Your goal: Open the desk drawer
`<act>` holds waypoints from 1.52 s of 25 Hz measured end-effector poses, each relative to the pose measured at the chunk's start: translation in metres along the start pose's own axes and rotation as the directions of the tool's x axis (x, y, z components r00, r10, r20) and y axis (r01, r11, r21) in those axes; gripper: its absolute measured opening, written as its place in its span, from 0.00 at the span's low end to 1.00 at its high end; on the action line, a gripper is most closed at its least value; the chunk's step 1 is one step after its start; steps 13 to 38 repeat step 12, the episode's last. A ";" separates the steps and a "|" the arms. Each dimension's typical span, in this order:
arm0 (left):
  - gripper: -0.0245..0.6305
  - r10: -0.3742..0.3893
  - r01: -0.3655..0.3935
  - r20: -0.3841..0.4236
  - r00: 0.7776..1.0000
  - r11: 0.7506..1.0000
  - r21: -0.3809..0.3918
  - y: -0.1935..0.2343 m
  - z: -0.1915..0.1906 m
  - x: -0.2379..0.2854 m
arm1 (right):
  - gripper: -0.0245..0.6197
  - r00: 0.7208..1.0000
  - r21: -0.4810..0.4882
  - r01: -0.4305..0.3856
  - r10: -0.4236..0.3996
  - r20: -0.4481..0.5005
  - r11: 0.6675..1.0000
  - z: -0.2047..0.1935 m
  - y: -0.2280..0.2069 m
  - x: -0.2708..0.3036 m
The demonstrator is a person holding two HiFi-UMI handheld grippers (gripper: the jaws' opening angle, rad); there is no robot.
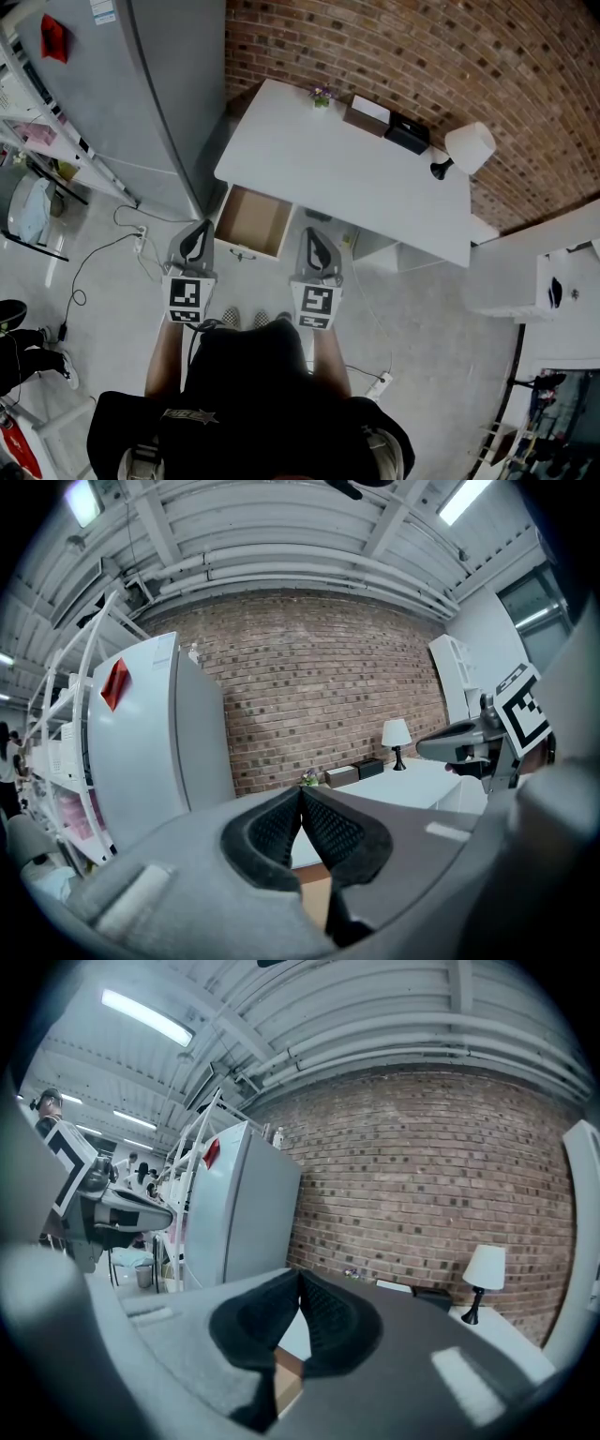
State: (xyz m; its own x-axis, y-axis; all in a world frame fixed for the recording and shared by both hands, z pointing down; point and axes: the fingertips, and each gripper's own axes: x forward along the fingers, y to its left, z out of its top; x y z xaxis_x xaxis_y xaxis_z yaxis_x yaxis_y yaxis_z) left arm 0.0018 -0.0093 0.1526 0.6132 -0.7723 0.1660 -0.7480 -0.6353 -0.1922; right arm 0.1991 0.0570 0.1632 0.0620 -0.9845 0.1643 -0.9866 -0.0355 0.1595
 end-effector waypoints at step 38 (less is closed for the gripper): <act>0.05 -0.002 0.002 0.004 1.000 1.000 0.004 -0.003 0.002 -0.002 | 0.05 1.000 0.002 0.008 -0.008 0.006 1.000 0.000 -0.003 -0.005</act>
